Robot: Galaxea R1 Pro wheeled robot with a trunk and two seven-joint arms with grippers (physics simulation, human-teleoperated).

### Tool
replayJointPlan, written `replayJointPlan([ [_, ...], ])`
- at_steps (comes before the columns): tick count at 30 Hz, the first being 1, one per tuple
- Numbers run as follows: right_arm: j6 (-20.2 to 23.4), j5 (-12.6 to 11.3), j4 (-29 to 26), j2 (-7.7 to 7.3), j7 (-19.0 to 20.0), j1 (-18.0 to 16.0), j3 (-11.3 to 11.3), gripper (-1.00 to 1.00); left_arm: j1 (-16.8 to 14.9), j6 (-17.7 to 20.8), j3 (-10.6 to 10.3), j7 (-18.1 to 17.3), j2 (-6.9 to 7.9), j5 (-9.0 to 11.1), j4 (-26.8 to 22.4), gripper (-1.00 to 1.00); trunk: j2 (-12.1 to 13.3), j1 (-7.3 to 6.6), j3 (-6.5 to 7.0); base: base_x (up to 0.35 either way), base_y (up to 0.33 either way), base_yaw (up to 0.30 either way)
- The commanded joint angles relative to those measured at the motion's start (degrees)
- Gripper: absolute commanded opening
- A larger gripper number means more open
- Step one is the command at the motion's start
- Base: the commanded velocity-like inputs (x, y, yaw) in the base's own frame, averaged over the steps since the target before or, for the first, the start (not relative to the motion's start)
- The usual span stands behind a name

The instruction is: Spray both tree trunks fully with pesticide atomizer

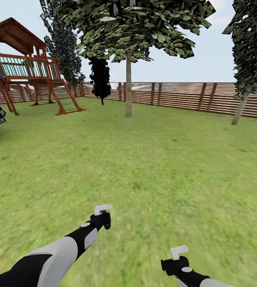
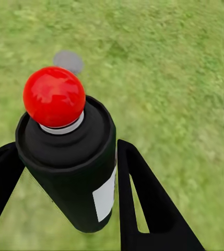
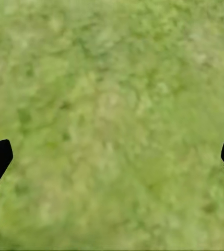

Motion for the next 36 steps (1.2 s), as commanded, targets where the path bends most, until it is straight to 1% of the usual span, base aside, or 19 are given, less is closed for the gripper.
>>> replayJointPlan([
  [1, 0.00, 0.00, 0.00, 0.00, 0.02, -0.02, 0.00, 1.00, 0.02, 0.00, 0.00, 0.00, 0.00, 0.00, -0.01, -1.00, 0.00, 0.00, 0.00, 0.350, 0.000, 0.011],
  [36, 0.00, 0.03, 0.00, 0.00, 0.01, -0.03, 0.00, 1.00, 0.02, -0.17, 0.11, -0.09, 0.09, 0.09, -0.10, -1.00, 0.00, 0.00, 0.00, 0.350, 0.000, 0.000],
])
